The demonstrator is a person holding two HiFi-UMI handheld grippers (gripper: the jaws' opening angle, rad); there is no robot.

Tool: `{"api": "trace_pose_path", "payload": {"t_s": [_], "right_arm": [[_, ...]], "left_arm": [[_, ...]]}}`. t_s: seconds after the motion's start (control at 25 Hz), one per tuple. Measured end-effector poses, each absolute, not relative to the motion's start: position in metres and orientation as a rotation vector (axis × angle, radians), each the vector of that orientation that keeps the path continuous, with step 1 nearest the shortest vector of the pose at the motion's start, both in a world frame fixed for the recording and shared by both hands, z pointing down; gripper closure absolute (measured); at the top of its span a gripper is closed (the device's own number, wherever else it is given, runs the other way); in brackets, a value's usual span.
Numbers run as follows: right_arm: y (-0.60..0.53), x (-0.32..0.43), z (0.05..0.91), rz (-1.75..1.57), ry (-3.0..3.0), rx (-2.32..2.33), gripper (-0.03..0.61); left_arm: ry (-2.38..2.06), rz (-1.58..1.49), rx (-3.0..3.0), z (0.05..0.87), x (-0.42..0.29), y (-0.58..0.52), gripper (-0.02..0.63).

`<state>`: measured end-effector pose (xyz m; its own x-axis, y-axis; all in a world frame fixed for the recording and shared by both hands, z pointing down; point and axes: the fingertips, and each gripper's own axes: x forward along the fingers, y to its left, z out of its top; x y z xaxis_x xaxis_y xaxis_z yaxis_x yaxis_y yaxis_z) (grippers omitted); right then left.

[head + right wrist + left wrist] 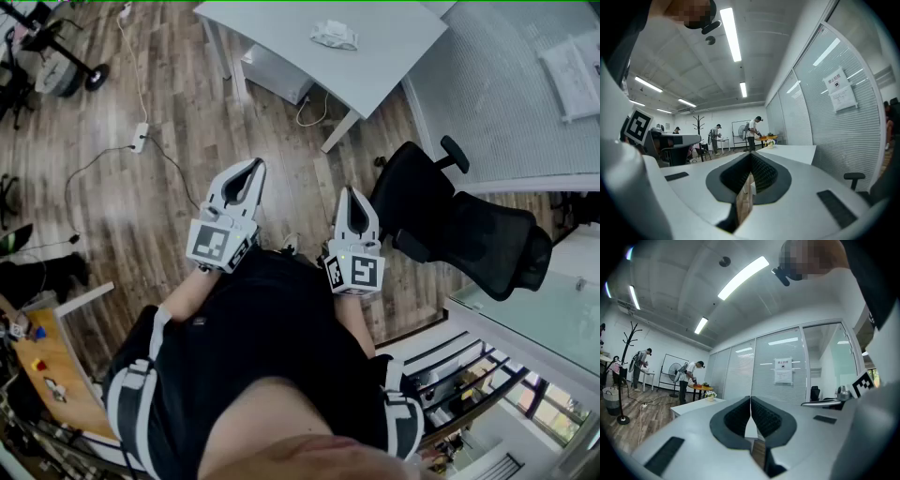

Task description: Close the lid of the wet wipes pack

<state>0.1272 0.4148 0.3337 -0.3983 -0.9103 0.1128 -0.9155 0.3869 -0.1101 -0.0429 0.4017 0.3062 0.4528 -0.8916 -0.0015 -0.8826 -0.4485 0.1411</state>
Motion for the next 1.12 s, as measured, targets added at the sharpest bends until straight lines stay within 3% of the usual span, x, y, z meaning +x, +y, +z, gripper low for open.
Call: {"api": "trace_pose_path", "payload": {"t_s": [0.76,0.88,1.12], "right_arm": [[0.406,0.121,0.327,0.238,-2.615,1.718,0.555],[0.401,0.115,0.328,0.270,-2.631,1.719,0.385],[0.398,0.093,0.337,0.266,-2.579,1.745,0.383]], "left_arm": [[-1.560,-0.134,2.588,0.306,-0.046,0.395,0.589],[-1.556,-0.121,2.582,0.307,-0.054,0.393,0.589],[-1.550,-0.080,2.573,0.316,-0.084,0.393,0.589]]}}
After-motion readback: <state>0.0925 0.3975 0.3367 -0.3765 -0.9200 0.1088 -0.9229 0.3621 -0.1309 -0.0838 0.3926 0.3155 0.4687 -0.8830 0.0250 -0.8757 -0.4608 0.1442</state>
